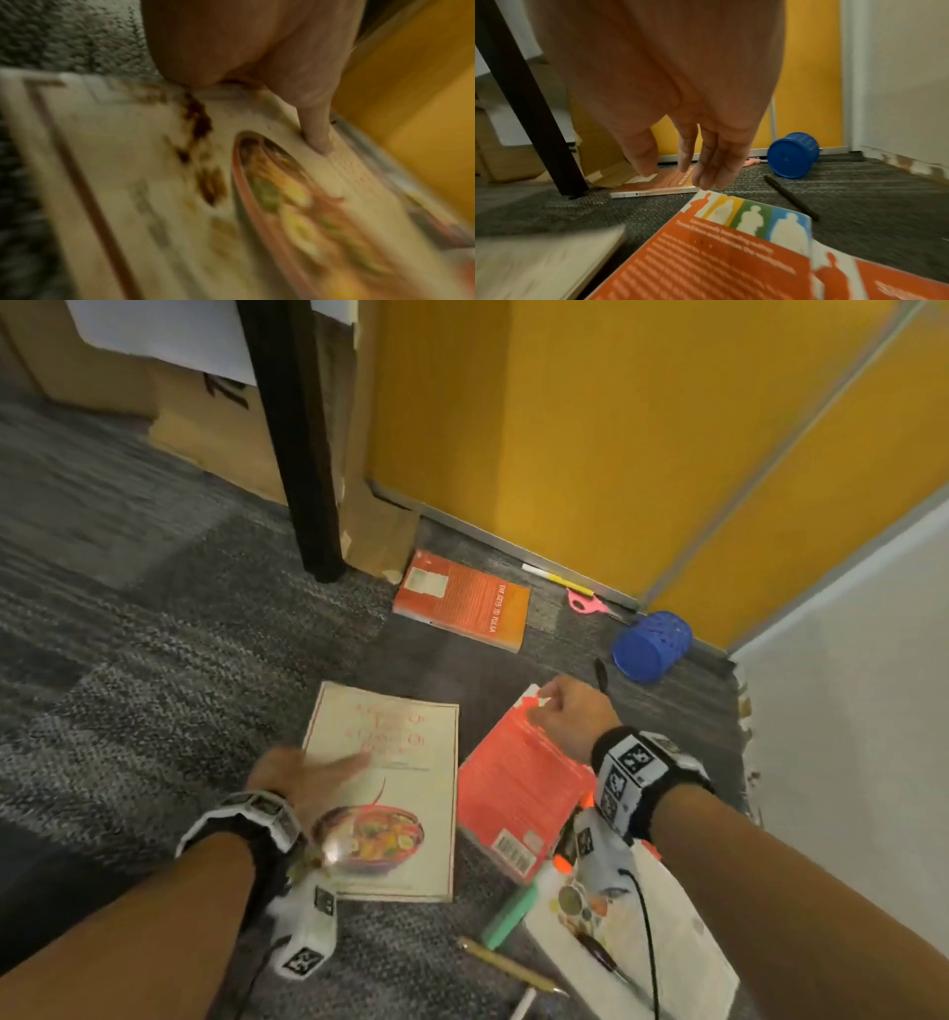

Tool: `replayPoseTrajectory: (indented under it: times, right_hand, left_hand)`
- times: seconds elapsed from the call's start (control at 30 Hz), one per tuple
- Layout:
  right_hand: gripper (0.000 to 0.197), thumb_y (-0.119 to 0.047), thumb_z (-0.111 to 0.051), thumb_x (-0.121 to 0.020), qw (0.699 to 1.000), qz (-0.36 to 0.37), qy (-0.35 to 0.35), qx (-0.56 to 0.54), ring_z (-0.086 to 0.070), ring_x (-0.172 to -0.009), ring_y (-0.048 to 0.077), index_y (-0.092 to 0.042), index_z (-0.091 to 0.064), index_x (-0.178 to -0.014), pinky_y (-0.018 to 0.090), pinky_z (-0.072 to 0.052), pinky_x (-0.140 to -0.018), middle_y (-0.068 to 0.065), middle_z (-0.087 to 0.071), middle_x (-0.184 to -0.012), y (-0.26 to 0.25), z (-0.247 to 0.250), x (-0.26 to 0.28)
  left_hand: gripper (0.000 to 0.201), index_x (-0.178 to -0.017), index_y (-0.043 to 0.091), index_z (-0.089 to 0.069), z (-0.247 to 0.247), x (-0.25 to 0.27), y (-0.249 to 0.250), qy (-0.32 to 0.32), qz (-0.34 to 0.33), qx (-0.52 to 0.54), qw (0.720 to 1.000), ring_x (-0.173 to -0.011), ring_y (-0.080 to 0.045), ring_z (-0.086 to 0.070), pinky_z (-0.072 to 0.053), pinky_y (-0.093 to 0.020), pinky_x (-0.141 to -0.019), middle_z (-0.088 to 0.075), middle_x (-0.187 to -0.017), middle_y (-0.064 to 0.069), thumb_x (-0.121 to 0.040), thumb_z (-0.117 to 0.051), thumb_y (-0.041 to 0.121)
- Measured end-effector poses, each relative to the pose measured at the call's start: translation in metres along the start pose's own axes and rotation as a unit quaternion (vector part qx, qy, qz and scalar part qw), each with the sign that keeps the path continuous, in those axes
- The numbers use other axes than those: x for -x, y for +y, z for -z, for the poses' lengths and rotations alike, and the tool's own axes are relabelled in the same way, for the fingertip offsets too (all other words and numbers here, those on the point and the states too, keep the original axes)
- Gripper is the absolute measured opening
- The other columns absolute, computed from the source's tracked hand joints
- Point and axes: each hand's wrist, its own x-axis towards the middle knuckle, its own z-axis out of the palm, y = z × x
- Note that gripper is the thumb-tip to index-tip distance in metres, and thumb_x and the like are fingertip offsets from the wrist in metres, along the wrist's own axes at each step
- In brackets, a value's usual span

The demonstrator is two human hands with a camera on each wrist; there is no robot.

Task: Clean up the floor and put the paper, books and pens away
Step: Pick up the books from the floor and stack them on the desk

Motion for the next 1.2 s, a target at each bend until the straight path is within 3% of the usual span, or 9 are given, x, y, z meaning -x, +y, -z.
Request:
replayPoseTrajectory:
  times: [0.13,0.27,0.43,0.53,0.63,0.73,0.9,1.07,1.2]
  right_hand:
    - [0.047,-0.036,-0.062,-0.091,0.998,-0.031,-0.018,0.046,-0.058,-0.115,0.030,-0.006,-0.056,-0.127,0.036,-0.049,-0.093,0.012,-0.061,-0.125,-0.019,-0.009,-0.069]
    - [0.055,-0.050,-0.064,-0.086,0.991,-0.123,-0.031,-0.051,-0.062,-0.102,0.033,-0.002,-0.061,-0.112,0.037,-0.051,-0.084,0.015,-0.065,-0.116,-0.032,-0.012,-0.130]
    - [0.086,-0.065,-0.070,-0.067,0.954,-0.235,-0.022,-0.184,-0.064,-0.103,0.035,-0.006,-0.054,-0.128,0.048,-0.051,-0.096,0.017,-0.065,-0.115,-0.036,-0.026,-0.190]
    - [0.074,-0.062,-0.072,-0.067,0.952,-0.234,-0.061,-0.186,-0.064,-0.093,0.031,-0.010,-0.058,-0.118,0.043,-0.051,-0.093,0.013,-0.064,-0.102,-0.040,-0.028,-0.202]
    - [0.055,-0.053,-0.076,-0.073,0.924,-0.242,-0.077,-0.286,-0.058,-0.068,0.016,-0.015,-0.059,-0.108,0.028,-0.051,-0.067,0.006,-0.060,-0.082,-0.044,-0.023,-0.196]
    - [0.041,-0.035,-0.073,-0.083,0.887,-0.190,-0.068,-0.416,-0.063,-0.091,0.014,-0.019,-0.059,-0.118,0.027,-0.053,-0.078,0.002,-0.065,-0.108,-0.053,-0.014,-0.180]
    - [0.025,-0.012,-0.058,-0.093,0.858,-0.028,0.026,-0.512,-0.070,-0.101,0.021,-0.014,-0.055,-0.117,0.029,-0.060,-0.076,0.007,-0.069,-0.114,-0.082,0.003,-0.124]
    - [0.010,-0.022,-0.056,-0.088,0.881,0.038,0.156,-0.445,-0.073,-0.089,0.021,-0.026,-0.047,-0.092,0.036,-0.062,-0.067,0.010,-0.068,-0.107,-0.081,0.013,-0.055]
    - [0.012,-0.024,-0.058,-0.088,0.886,0.080,0.203,-0.409,-0.073,-0.079,0.020,-0.027,-0.047,-0.092,0.040,-0.061,-0.061,0.011,-0.068,-0.100,-0.063,0.026,0.011]
  left_hand:
    - [0.056,-0.086,0.009,-0.076,0.002,-0.029,-0.011,0.017,0.023,0.016,0.999,-0.082,-0.023,-0.070,-0.053,-0.033,-0.075,-0.075,-0.079,-0.006,-0.060,-0.082,0.058]
    - [0.027,-0.065,0.014,-0.069,0.003,-0.029,0.007,0.011,0.084,0.063,0.994,-0.057,-0.007,-0.057,-0.042,-0.018,-0.051,-0.058,-0.037,0.013,-0.068,-0.085,0.036]
    - [0.023,-0.065,0.014,-0.069,0.002,-0.026,0.014,0.037,0.099,0.089,0.990,-0.057,-0.006,-0.059,-0.038,-0.014,-0.045,-0.055,-0.035,0.015,-0.067,-0.086,0.030]
    - [0.024,-0.069,0.012,-0.072,0.002,-0.029,0.012,0.042,0.108,0.097,0.989,-0.054,0.000,-0.058,-0.040,-0.010,-0.045,-0.059,-0.039,0.015,-0.064,-0.089,0.029]
    - [0.028,-0.073,0.009,-0.074,0.004,-0.029,0.015,0.046,0.125,0.087,0.987,-0.057,-0.003,-0.061,-0.043,-0.012,-0.049,-0.065,-0.050,0.010,-0.063,-0.089,0.030]
    - [0.031,-0.076,0.008,-0.075,0.006,-0.027,0.019,0.043,0.138,0.069,0.987,-0.066,-0.014,-0.064,-0.047,-0.020,-0.061,-0.070,-0.068,-0.001,-0.064,-0.088,0.033]
    - [0.027,-0.073,0.012,-0.069,0.009,-0.022,0.024,0.035,0.133,0.058,0.989,-0.055,-0.008,-0.054,-0.040,-0.020,-0.049,-0.060,-0.057,0.005,-0.072,-0.083,0.035]
    - [0.046,-0.102,0.003,-0.073,0.013,-0.020,0.024,0.009,0.107,0.012,0.994,-0.091,-0.023,-0.062,-0.047,-0.031,-0.083,-0.070,-0.102,-0.010,-0.075,-0.080,0.039]
    - [0.050,-0.119,0.001,-0.066,0.013,0.001,0.031,0.000,0.064,-0.001,0.998,-0.118,-0.033,-0.057,-0.042,-0.039,-0.099,-0.062,-0.126,-0.019,-0.085,-0.070,0.037]
